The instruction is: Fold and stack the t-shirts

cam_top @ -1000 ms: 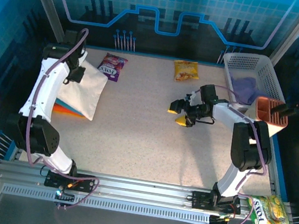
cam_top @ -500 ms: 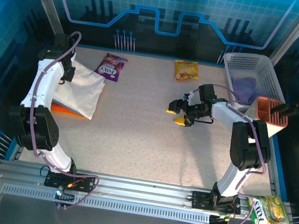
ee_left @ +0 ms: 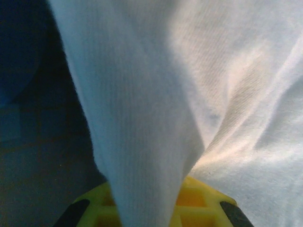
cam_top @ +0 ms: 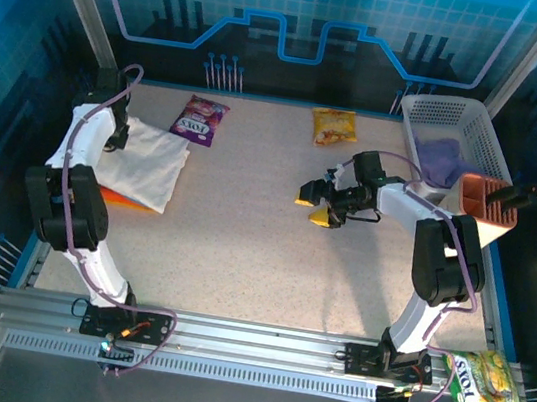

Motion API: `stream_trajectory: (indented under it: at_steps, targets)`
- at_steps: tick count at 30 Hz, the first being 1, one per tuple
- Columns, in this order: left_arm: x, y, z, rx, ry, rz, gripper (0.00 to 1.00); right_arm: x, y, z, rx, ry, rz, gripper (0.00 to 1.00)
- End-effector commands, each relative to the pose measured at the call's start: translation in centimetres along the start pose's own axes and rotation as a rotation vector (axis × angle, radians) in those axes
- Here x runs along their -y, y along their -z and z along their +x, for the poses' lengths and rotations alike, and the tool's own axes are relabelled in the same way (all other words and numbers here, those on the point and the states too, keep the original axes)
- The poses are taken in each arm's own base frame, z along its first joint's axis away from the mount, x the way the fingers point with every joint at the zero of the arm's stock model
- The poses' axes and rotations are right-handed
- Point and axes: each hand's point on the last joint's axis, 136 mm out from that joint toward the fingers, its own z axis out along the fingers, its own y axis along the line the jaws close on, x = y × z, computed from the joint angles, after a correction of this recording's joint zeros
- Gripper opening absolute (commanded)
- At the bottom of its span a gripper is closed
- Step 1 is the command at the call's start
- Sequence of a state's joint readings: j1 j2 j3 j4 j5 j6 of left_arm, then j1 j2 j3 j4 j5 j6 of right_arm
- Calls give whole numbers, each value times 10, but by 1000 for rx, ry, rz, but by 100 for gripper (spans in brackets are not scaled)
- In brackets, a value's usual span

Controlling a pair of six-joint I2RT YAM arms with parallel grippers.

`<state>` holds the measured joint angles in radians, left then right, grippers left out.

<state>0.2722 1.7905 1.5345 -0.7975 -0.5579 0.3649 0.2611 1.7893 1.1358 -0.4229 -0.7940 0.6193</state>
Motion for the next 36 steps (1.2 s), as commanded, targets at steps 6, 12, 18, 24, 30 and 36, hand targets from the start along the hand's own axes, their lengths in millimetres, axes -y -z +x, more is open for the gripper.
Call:
stream_trajectory:
  at_steps: [6, 12, 18, 24, 30, 36]
  targets:
    - [-36, -17, 9, -61, 98, -141, 79, -2, -4, 8, -38, 6, -12, 82]
    - [-44, -6, 1, -54, 178, -147, 99, -1, -3, 8, -37, 12, -2, 82]
    - [-19, 33, -8, 10, 251, -2, 99, -3, 5, 4, -12, 46, 48, 82]
    - [43, 101, -19, 219, 320, 293, 99, -9, 24, -4, 63, 133, 144, 83]
    - [104, 155, -16, 502, 345, 559, 99, 0, 68, -27, 255, 242, 401, 87]
    - [150, 139, 2, 669, 371, 684, 99, 21, 133, -50, 556, 304, 702, 100]
